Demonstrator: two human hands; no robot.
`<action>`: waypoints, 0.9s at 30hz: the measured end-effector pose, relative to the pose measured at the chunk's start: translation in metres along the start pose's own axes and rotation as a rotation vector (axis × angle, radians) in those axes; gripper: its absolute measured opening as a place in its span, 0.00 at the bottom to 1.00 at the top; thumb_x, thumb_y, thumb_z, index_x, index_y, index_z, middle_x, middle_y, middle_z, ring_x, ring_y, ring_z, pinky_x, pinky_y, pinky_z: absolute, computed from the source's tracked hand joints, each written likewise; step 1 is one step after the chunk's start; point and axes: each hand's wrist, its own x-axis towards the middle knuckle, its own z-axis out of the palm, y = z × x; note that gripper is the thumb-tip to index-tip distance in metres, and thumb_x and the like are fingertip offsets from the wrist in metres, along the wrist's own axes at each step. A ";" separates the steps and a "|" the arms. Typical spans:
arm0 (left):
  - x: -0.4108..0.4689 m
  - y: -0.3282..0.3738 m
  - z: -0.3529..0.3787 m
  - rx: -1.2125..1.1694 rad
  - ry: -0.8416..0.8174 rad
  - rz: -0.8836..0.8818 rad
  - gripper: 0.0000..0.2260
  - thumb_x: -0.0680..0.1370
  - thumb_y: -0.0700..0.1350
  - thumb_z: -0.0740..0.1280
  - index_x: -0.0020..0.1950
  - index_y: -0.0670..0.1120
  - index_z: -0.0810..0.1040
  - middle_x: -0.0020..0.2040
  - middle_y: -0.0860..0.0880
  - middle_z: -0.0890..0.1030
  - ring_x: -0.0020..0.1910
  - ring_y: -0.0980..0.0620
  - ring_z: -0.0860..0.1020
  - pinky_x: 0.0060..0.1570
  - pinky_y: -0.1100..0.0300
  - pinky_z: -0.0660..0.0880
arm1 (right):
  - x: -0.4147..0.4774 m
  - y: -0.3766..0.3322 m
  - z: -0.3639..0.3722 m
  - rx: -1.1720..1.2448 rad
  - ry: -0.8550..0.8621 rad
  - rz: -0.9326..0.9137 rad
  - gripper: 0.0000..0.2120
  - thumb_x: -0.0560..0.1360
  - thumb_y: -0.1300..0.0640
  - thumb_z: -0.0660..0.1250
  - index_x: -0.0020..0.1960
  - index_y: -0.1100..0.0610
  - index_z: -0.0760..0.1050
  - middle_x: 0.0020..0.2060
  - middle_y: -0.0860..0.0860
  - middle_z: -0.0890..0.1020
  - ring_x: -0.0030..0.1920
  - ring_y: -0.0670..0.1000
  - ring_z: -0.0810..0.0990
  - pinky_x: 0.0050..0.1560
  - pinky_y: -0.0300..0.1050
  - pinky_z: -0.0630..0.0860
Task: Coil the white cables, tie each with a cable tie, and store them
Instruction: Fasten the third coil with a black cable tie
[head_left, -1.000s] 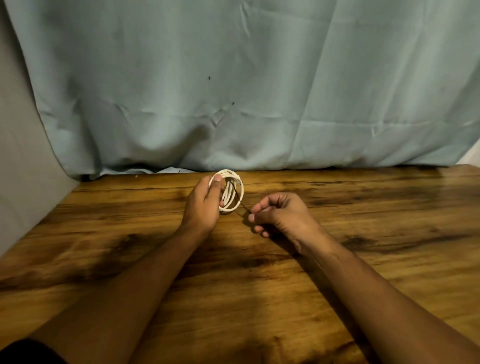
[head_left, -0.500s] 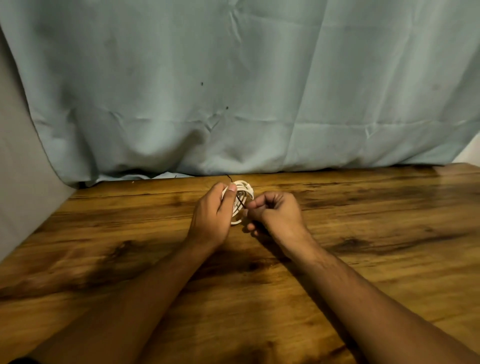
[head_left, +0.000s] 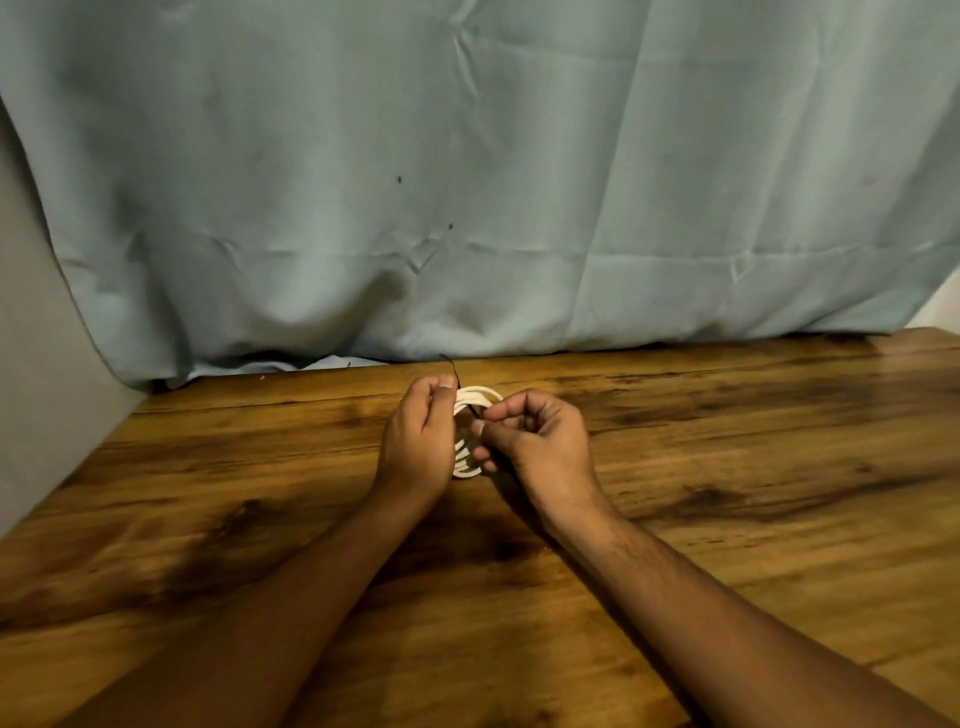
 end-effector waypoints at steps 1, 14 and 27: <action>-0.001 0.001 0.000 0.001 -0.006 0.019 0.10 0.85 0.51 0.60 0.48 0.51 0.78 0.38 0.54 0.78 0.41 0.49 0.78 0.47 0.43 0.79 | 0.000 0.001 0.000 0.001 0.000 0.002 0.09 0.73 0.73 0.73 0.43 0.61 0.78 0.34 0.61 0.82 0.29 0.53 0.80 0.31 0.44 0.76; 0.005 0.000 -0.015 0.141 -0.047 0.216 0.12 0.81 0.53 0.62 0.44 0.47 0.75 0.33 0.52 0.77 0.33 0.50 0.74 0.37 0.49 0.73 | 0.000 -0.022 -0.017 -0.091 -0.211 0.139 0.09 0.73 0.66 0.77 0.48 0.60 0.78 0.33 0.55 0.82 0.22 0.49 0.72 0.24 0.40 0.68; 0.009 -0.003 -0.030 0.242 -0.058 0.188 0.09 0.84 0.50 0.63 0.45 0.52 0.75 0.36 0.52 0.80 0.36 0.51 0.79 0.35 0.51 0.75 | 0.001 -0.068 -0.046 0.265 -0.359 0.081 0.11 0.75 0.63 0.69 0.55 0.60 0.84 0.46 0.53 0.86 0.38 0.47 0.82 0.35 0.39 0.80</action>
